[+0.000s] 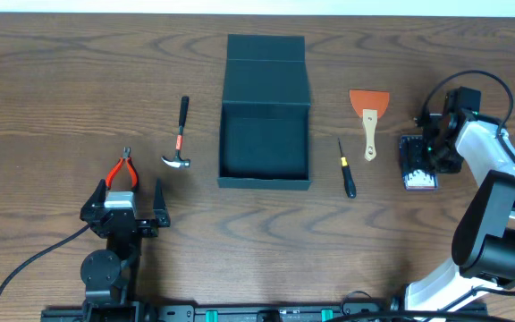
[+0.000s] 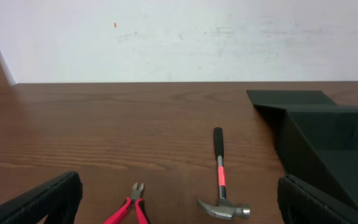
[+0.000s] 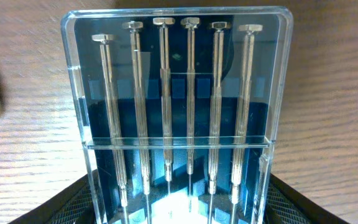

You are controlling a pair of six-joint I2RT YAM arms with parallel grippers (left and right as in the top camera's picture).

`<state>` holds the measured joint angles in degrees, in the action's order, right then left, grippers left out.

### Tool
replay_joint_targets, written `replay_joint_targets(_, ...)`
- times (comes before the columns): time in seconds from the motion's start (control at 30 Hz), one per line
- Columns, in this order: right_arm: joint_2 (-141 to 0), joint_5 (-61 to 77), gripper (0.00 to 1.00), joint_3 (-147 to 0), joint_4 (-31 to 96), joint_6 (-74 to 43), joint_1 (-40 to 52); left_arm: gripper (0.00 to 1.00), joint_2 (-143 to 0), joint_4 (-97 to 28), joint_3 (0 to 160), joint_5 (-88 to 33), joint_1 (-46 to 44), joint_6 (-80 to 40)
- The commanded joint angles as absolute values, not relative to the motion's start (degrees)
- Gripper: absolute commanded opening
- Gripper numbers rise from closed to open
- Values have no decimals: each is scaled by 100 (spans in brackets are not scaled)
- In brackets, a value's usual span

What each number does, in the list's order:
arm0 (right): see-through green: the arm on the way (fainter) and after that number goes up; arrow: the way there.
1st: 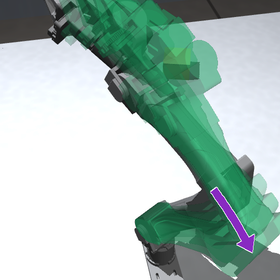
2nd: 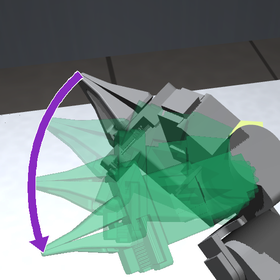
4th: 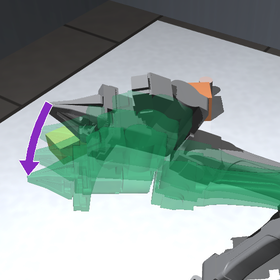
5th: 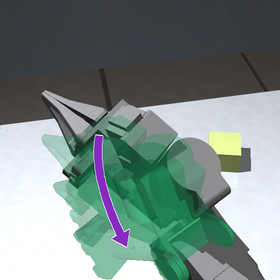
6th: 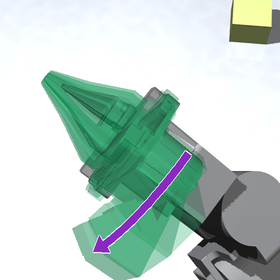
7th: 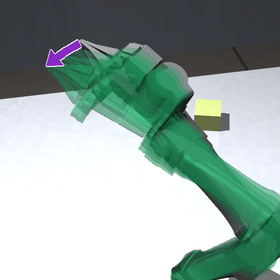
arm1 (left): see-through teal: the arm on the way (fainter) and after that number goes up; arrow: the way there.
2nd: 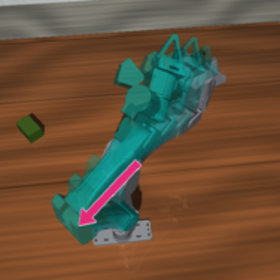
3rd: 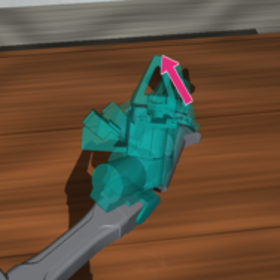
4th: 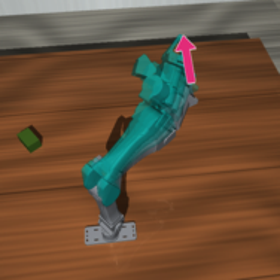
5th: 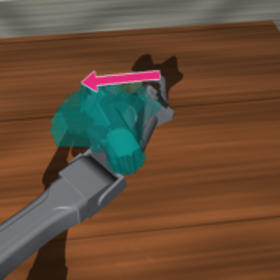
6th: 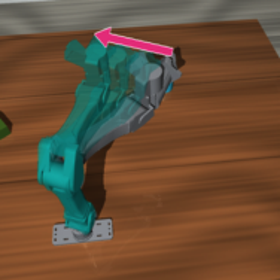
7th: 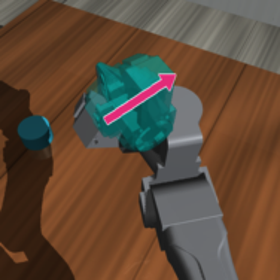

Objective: Pack container
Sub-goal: 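Lift the case and carry it left into the green box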

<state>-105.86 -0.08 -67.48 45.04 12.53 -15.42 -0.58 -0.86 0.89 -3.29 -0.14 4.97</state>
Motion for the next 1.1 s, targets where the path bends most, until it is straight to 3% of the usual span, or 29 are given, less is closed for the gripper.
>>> replay_joint_targets(0.0, -10645, -62, 53, -7085, 4611, 1247, -1402, 98, -23, -174, 27, -408, -30, 578)
replay_joint_targets(0.67, -10639, -60, 50, -9227, 5850, 1247, -287, 98, -23, -174, 27, -405, -30, 578)
replay_joint_targets(1.07, -10639, -62, 50, -9789, 6106, 1291, 1280, 98, -23, -174, 27, -408, -30, 578)
